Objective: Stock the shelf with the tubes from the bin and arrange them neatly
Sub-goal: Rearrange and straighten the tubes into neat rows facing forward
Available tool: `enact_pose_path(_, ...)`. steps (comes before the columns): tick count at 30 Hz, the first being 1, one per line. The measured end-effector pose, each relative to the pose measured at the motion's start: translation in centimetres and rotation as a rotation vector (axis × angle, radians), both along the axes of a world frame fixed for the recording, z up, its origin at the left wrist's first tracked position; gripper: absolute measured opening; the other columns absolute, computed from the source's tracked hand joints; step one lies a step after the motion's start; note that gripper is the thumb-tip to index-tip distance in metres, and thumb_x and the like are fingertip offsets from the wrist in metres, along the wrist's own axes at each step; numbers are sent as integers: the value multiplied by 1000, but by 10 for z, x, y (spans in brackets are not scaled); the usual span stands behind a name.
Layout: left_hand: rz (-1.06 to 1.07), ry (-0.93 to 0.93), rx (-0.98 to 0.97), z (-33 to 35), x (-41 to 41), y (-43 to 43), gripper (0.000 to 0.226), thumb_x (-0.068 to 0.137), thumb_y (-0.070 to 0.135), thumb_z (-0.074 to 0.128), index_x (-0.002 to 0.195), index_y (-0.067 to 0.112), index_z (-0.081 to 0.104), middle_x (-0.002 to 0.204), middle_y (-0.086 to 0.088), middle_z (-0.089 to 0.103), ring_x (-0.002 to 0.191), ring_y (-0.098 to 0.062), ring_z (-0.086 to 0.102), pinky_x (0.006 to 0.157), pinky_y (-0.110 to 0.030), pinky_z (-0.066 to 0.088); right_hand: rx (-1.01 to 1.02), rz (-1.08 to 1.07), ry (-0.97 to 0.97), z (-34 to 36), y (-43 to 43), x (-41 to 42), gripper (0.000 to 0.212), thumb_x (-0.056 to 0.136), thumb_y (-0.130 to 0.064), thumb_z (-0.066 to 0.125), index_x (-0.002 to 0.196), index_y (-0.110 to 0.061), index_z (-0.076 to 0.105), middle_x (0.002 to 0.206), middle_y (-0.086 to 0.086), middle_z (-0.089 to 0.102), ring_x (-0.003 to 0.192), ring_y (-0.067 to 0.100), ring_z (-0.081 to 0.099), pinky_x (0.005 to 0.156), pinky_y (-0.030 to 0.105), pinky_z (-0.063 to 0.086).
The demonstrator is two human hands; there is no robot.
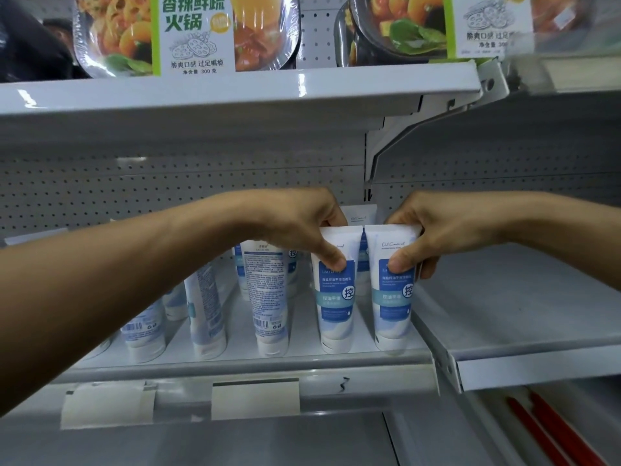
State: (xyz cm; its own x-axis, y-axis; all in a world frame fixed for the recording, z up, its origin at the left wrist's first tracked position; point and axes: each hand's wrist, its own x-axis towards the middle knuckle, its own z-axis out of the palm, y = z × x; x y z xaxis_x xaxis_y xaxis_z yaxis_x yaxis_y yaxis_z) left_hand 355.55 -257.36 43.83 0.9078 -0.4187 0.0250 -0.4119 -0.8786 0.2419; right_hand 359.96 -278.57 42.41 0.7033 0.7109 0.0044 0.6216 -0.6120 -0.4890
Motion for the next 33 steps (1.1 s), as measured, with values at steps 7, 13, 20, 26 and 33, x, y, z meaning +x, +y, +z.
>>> enact_pose_path(7, 17, -1, 7, 0, -2, 0, 15, 82, 31, 73, 96, 30, 68, 97, 17, 72, 83, 3, 68, 72, -13, 52, -13, 7, 3, 0, 0, 2, 23, 80, -16, 75, 100, -7, 70, 88, 3, 76, 82, 23, 73, 75, 40, 60)
enact_pose_path(13, 30, 10, 32, 1, -4, -2, 21, 84, 32, 71, 103, 27, 67, 101, 16, 71, 87, 4, 67, 71, -10, 52, -55, 31, -14, 2, -2, 3, 25, 79, -21, 76, 100, -10, 70, 92, 2, 76, 87, 20, 72, 77, 36, 60)
enact_pose_path(20, 111, -337, -158, 36, -48, 26, 43, 82, 51, 58, 118, 28, 66, 111, 15, 69, 100, 6, 63, 92, -17, 48, 68, 40, -242, 20, -4, -3, 44, 72, -59, 60, 108, -34, 67, 103, -22, 70, 95, -7, 64, 87, 23, 51)
enact_pose_path(26, 216, -373, -76, 34, -86, 72, 43, 76, 54, 53, 112, 36, 68, 109, 16, 70, 100, 4, 64, 96, -31, 51, 229, 195, -414, 29, 36, -19, 15, 86, -36, 60, 99, -40, 67, 98, -25, 68, 95, -13, 60, 77, 9, 46)
enact_pose_path(33, 257, -283, 39, 15, -92, 117, 48, 93, 2, 51, 109, 45, 64, 122, 21, 62, 115, 2, 57, 103, -36, 48, -143, 267, -555, 32, 103, -39, 30, 92, -42, 55, 121, -44, 57, 120, -26, 56, 108, -7, 51, 84, 15, 40)
